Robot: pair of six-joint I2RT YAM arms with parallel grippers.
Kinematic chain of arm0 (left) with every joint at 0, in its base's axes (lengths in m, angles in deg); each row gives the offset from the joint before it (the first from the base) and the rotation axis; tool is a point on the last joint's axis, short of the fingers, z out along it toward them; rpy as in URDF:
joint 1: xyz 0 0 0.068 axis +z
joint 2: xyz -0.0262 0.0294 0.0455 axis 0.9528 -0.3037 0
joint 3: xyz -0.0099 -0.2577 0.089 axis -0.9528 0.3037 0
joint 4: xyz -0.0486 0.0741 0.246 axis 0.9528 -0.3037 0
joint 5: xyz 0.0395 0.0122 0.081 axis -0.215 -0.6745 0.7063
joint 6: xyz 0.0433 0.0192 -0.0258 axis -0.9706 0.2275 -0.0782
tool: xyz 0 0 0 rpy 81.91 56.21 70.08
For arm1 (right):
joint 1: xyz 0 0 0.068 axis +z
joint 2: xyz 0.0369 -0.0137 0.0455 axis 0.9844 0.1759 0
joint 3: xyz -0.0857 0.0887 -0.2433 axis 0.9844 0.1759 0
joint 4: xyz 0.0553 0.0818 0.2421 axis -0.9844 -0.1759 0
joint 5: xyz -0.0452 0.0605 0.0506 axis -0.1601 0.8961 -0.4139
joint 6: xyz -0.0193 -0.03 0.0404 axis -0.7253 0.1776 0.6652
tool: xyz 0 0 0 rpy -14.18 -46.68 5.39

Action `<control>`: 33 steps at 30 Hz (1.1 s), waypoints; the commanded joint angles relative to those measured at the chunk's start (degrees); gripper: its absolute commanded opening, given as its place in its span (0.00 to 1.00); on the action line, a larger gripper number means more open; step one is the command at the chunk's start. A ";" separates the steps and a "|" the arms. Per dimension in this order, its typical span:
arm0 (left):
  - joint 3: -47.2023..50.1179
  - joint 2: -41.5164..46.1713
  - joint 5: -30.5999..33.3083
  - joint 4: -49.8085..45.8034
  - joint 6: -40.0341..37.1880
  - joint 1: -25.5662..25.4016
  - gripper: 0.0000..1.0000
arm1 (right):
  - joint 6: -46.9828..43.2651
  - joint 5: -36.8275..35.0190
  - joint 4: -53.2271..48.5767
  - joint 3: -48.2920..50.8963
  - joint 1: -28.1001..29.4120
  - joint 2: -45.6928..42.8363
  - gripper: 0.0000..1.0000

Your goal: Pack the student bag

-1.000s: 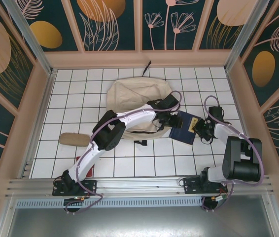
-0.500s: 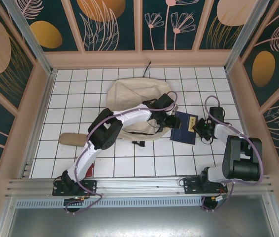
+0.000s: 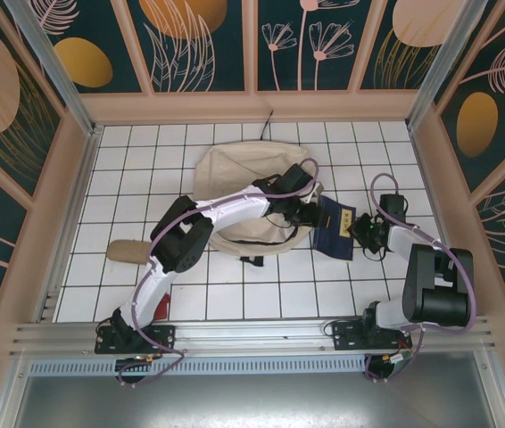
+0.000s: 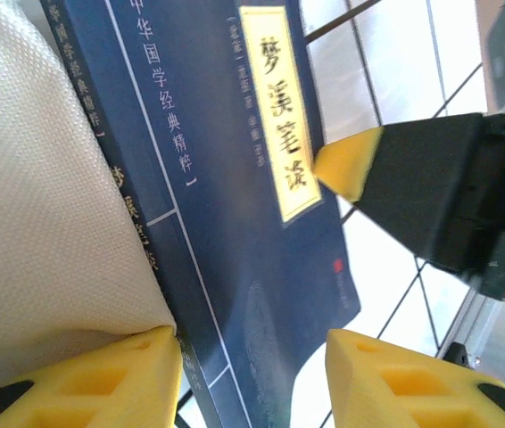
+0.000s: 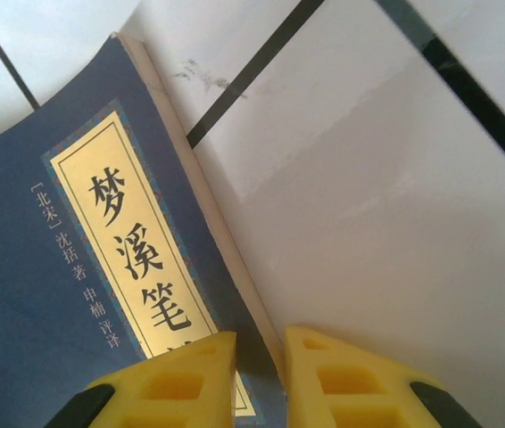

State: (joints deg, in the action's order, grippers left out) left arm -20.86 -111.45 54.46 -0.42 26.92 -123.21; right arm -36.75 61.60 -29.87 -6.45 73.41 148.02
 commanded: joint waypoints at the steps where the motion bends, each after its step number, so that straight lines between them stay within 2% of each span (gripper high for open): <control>1: 1.30 4.06 -6.80 8.30 1.40 -2.20 0.46 | 2.09 13.41 1.33 2.51 1.78 0.40 0.20; 6: 8.43 7.39 -4.09 12.51 4.52 0.02 0.46 | 2.38 18.93 4.62 2.31 3.78 1.17 0.21; 12: 13.26 8.95 -1.87 13.27 5.44 2.34 0.47 | 3.10 17.09 5.06 0.71 5.27 4.05 0.21; 17: 13.78 8.13 -0.06 11.28 4.97 3.10 0.50 | 3.11 17.27 5.74 -0.06 5.65 5.28 0.21; 27: 10.68 4.77 12.52 2.23 1.36 3.60 0.54 | 2.47 15.78 5.64 -1.41 6.63 9.31 0.22; 33: 9.98 3.35 14.54 0.85 0.72 3.59 0.59 | 2.38 14.68 5.37 -2.01 6.81 10.04 0.22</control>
State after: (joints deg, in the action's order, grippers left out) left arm -9.34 -105.96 66.88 4.17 28.93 -119.15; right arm -34.26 76.99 -24.69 -8.15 78.75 155.91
